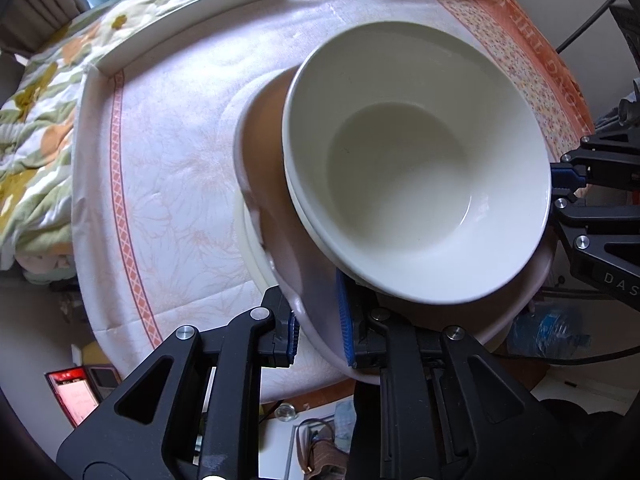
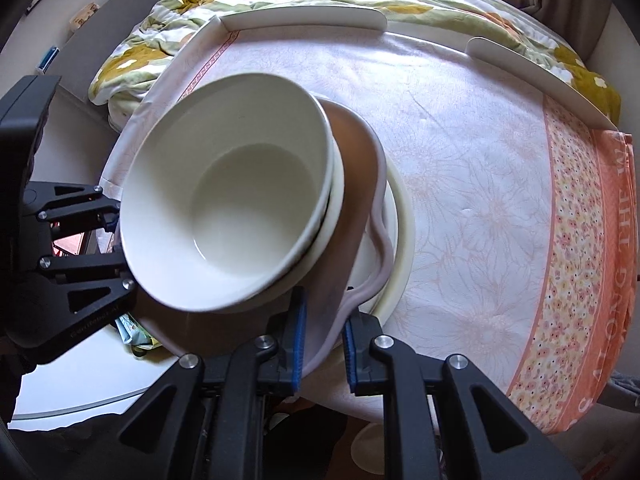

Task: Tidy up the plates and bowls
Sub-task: 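Lower the basin onto the plate stack and open the right gripper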

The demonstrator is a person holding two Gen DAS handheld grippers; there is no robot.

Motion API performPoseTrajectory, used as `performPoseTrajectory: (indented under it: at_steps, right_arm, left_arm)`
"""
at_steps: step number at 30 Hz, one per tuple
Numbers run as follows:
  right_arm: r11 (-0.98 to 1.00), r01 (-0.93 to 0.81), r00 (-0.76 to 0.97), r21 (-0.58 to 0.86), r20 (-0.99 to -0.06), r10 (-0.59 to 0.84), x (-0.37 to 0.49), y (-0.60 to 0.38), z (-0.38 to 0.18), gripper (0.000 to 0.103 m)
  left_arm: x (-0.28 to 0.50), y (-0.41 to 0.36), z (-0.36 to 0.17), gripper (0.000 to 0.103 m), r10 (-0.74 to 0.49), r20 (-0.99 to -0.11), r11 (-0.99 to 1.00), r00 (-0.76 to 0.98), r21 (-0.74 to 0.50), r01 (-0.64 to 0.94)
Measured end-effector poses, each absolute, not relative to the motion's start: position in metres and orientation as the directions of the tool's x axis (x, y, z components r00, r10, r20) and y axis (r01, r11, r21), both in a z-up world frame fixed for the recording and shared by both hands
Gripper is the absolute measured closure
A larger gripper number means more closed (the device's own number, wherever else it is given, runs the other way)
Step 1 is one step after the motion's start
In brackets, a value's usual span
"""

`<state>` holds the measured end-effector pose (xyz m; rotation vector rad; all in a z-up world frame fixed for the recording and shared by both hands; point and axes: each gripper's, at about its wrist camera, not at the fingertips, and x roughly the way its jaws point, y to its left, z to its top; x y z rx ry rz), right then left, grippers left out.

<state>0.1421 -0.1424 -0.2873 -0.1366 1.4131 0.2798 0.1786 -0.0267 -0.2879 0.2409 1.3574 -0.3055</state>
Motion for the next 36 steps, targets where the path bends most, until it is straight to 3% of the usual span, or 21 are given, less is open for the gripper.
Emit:
performPoseTrajectory:
  at_steps: [11,18,19,21,22,23,24,26,31,36]
  right_arm:
    - [0.972,-0.224,0.192,0.074,-0.974,0.119,0.125,-0.154,-0.260,0.088]
    - [0.976,-0.196,0.363,0.096,-0.917,0.163,0.087,-0.159,-0.193,0.088]
    - [0.976,-0.201,0.401,0.086,-0.902,0.162,0.081,-0.157,-0.179,0.088]
    - [0.977,-0.203,0.492,0.061,-0.856,0.155,0.066,-0.154,-0.148,0.088]
    - [0.981,-0.189,0.543,0.042,-0.828,0.140,0.059,-0.154,-0.130,0.084]
    - [0.984,-0.175,0.580,0.024,-0.806,0.123,0.053,-0.154,-0.116,0.066]
    - [0.987,-0.159,0.619,0.003,-0.779,0.102,0.048,-0.155,-0.101,0.034]
    - [0.992,-0.125,0.701,-0.007,-0.708,0.084,0.035,-0.159,-0.072,0.001]
    - [0.995,-0.051,0.812,-0.088,-0.584,-0.010,0.015,-0.165,-0.029,0.000]
    - [0.997,-0.006,0.861,-0.076,-0.508,-0.033,0.003,-0.175,-0.017,0.000]
  left_arm:
    - [0.153,-0.015,-0.255,0.086,-0.101,-0.967,0.939,0.235,-0.014,0.343]
    - [0.108,-0.005,-0.162,0.085,-0.166,-0.872,0.956,0.460,-0.029,0.291]
    - [0.100,-0.005,-0.143,0.082,-0.178,-0.840,0.960,0.513,-0.033,0.280]
    - [0.083,-0.007,-0.107,0.054,-0.188,-0.764,0.968,0.617,-0.040,0.246]
    - [0.076,-0.008,-0.092,0.018,-0.181,-0.725,0.974,0.664,-0.038,0.225]
    - [0.066,-0.009,-0.076,0.000,-0.166,-0.676,0.980,0.718,-0.032,0.197]
    - [0.056,-0.009,-0.060,0.000,-0.159,-0.615,0.983,0.772,-0.031,0.178]
    - [0.042,-0.013,-0.036,0.000,-0.167,-0.533,0.984,0.830,-0.031,0.178]
    - [0.027,-0.017,-0.009,0.000,-0.113,-0.436,0.993,0.893,-0.029,0.111]
    - [0.017,-0.016,-0.006,0.000,-0.078,-0.378,0.997,0.923,-0.025,0.075]
